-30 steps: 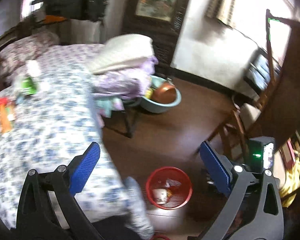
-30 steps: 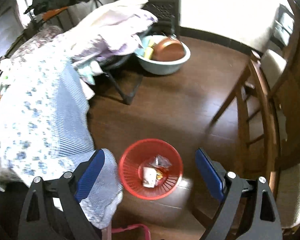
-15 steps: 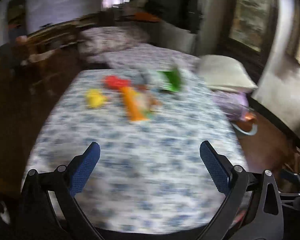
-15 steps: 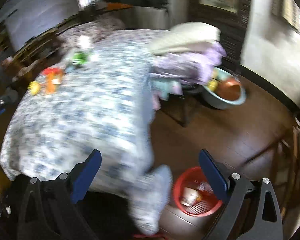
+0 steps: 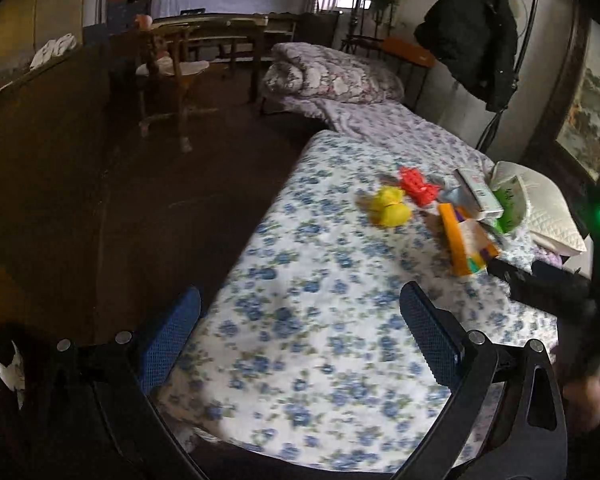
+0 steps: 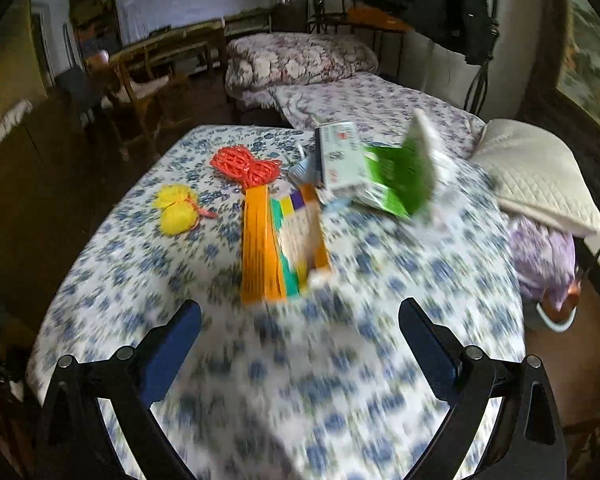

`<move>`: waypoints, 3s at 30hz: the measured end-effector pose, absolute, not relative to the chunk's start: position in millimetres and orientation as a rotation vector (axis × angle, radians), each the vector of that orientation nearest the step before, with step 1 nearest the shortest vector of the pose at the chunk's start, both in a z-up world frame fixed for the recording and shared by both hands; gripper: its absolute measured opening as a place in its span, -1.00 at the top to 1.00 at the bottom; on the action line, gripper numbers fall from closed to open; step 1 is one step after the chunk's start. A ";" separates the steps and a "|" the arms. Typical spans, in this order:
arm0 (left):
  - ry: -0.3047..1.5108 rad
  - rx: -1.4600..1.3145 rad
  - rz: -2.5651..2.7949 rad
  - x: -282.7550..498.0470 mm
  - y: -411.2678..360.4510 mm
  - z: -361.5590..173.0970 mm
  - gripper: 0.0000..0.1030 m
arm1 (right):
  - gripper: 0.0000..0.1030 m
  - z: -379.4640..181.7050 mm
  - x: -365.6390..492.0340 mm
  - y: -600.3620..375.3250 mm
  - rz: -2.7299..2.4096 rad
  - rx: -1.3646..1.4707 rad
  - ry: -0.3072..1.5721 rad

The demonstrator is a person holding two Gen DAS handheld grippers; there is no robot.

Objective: Collect trash
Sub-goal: 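Move both open tools back over the bed toward the remaining items, then grasp the yellow yarn ball with the left tool while the right tool grasps the orange box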

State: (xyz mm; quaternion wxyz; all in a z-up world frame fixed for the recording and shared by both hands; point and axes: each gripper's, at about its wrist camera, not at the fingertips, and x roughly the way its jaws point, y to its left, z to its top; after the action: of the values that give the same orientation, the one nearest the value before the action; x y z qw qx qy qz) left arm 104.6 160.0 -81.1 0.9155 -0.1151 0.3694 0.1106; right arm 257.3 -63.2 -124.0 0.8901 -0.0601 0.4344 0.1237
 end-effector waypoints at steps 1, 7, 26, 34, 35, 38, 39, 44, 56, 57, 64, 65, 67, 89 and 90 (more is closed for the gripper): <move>0.763 -0.233 0.230 104.7 162.1 -83.2 -0.87 | -0.88 -126.6 264.2 -57.8 0.252 -0.134 0.909; 0.783 -0.250 0.218 110.0 171.1 -95.9 -0.87 | -0.88 -137.0 284.9 -50.0 0.239 -0.131 0.924; 0.815 -0.221 0.181 119.4 155.6 -105.1 -0.87 | 0.18 -170.0 265.1 -75.0 0.256 0.054 0.945; 0.825 -0.187 0.094 164.8 132.4 -98.8 -0.87 | 0.16 -179.3 200.4 -97.3 0.285 0.117 0.858; 0.840 -0.181 0.073 182.8 126.7 -99.2 -0.87 | 0.16 -178.7 201.9 -97.8 0.288 0.122 0.858; 0.886 -0.179 0.035 228.5 112.8 -105.0 -0.87 | 0.14 -178.6 203.9 -98.0 0.295 0.129 0.855; 0.900 -0.171 0.038 242.6 108.7 -108.5 -0.87 | 0.14 -177.7 203.3 -99.4 0.297 0.131 0.854; 0.967 -0.200 0.042 292.0 97.3 -132.1 -0.87 | 0.13 -178.9 202.1 -106.1 0.321 0.177 0.851; 0.951 -0.227 0.062 303.0 104.1 -149.4 0.36 | 0.09 -178.2 200.3 -110.0 0.346 0.209 0.851; 0.942 -0.242 0.048 297.3 106.2 -148.0 0.37 | 0.09 -177.8 200.4 -110.1 0.346 0.211 0.851; 0.882 -0.284 -0.036 236.6 100.3 -130.4 0.37 | 0.09 -177.9 199.8 -110.9 0.348 0.215 0.851; 0.873 -0.288 -0.043 225.0 98.4 -128.3 0.36 | 0.09 -177.9 199.6 -110.8 0.348 0.214 0.851; 0.866 -0.299 -0.055 212.6 95.1 -126.5 0.37 | 0.10 -177.9 199.5 -111.0 0.348 0.215 0.850; 0.821 -0.311 -0.125 159.7 91.4 -114.5 0.36 | 0.04 -168.4 226.8 -111.6 0.305 0.098 0.877; 0.821 -0.317 -0.127 159.1 92.3 -114.1 0.36 | 0.06 -167.4 225.0 -112.7 0.304 0.106 0.875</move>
State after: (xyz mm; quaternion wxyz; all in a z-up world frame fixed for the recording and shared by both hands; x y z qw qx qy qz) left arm 159.1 92.3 -114.1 0.9029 -0.1532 0.3970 -0.0614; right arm 225.0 -112.7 -167.4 0.8933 0.0510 0.4218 0.1466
